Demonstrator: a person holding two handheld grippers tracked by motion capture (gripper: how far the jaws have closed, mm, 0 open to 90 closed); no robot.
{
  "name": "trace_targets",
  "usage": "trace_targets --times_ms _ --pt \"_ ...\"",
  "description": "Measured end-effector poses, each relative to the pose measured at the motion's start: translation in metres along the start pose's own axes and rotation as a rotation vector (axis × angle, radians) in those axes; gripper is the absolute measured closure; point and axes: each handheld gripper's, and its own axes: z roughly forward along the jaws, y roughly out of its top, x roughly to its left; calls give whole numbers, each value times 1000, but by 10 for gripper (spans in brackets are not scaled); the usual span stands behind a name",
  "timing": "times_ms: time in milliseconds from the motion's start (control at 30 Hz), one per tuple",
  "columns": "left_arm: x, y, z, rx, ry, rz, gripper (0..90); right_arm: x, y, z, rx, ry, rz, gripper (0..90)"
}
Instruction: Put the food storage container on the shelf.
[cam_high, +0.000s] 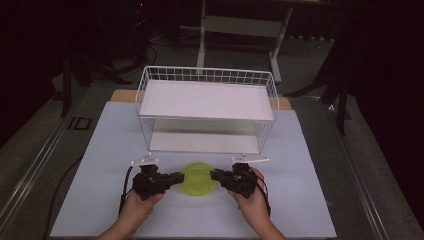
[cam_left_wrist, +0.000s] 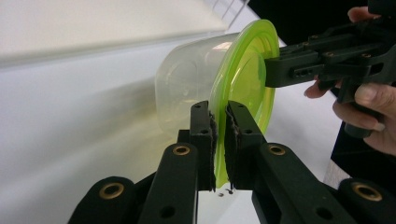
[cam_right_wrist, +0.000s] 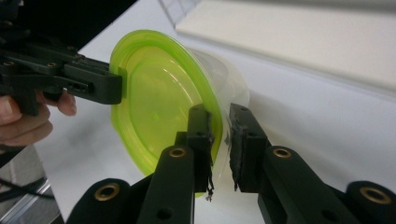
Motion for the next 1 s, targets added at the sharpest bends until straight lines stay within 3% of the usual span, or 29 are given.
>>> trace_targets --times_ms 100,133,533,733,800,1000 --pt "-2 9 0 -27 2 9 834 0 3 -2 -8 -1 1 797" --pt "-2 15 2 -38 5 18 834 -2 10 -6 -33 -8 -1 797" --pt "4 38 19 -54 9 2 832 -19 26 -8 -93 -54 18 796" --pt "10 48 30 -61 27 20 832 -29 32 -3 -97 -74 24 795" --pt "14 53 37 -54 37 7 832 -35 35 1 -93 -87 31 795" --pt "22 61 46 -60 24 7 833 -46 42 6 -101 -116 38 790"
